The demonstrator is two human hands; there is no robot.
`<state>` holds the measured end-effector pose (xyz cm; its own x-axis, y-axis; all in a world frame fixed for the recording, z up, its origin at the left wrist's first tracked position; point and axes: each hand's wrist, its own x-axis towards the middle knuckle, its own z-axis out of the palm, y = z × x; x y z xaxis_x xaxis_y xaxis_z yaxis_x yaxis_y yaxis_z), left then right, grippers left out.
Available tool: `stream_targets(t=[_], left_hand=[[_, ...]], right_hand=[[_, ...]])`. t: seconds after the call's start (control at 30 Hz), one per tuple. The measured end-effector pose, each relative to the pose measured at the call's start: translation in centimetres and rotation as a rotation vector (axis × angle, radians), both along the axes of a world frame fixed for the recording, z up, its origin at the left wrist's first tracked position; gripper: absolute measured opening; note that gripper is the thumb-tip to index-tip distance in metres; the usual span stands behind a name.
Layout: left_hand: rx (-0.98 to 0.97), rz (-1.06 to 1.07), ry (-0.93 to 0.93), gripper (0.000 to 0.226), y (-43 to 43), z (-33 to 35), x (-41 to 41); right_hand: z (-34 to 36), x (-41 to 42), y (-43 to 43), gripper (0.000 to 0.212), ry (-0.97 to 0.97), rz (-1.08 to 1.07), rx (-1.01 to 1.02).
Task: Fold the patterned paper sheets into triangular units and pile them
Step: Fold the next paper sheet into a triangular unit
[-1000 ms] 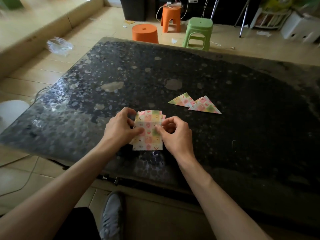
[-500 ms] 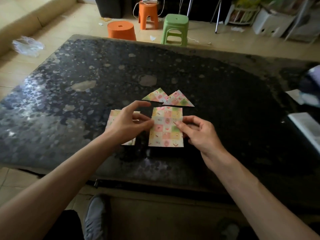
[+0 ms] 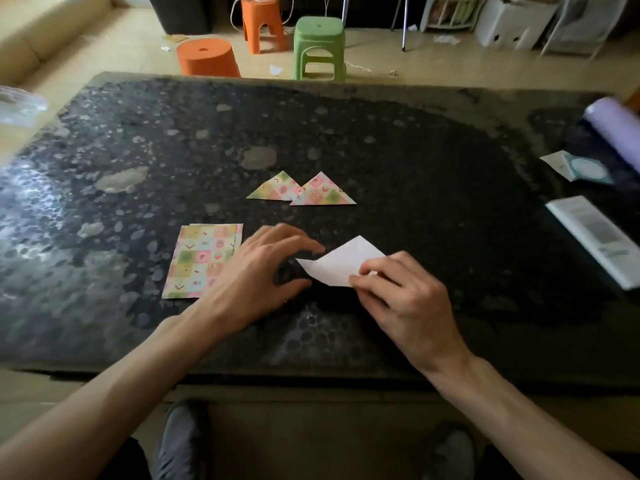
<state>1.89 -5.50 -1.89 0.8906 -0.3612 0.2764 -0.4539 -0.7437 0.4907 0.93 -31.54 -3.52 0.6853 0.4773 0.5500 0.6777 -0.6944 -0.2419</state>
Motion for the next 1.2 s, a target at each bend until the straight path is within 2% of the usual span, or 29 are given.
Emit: stream_targets(t=[0.17,0.43,0.53,0.63,0.87,1.03,1.2], left_hand=[[0.145,-0.032,-0.038,0.039,0.7,-1.4,0.0],[0.215,-0.105,-0.087,0.016,1.6,-1.8,-0.8],[0.242,-0.139,-0.093,0.028,1.9,-2.0,-1.5],[0.245,-0.158,-0.103,0.024,2.2,-2.5,-1.9],[0.189,-0.147,-0.044,0.033,2.0,-2.2,-2.8],[0.090,-0.082,-0.009,0.018,1.0,-2.2,-2.9],[0.010,0.000,0.081,0.027,0.6,-2.2,-2.7]], right_hand=[[-1.0,-1.2,-0.2,0.014,0.092,0.073,-0.085],[-1.2,-1.2,-0.9,0.005,0.229,0.140,0.001],[-1.2,-1.1,-1.0,0.006,0.244,0.165,-0.025],[-1.2,-1.0,-0.9,0.008,0.235,0.176,-0.034],[-0.6,-0.8,-0.4,0.009,0.247,0.191,-0.023],[-0.7,-0.6,0.2,0.011,0.435,0.133,0.111],[-0.6,0.1,0.6,0.019,0.575,0.062,0.208]])
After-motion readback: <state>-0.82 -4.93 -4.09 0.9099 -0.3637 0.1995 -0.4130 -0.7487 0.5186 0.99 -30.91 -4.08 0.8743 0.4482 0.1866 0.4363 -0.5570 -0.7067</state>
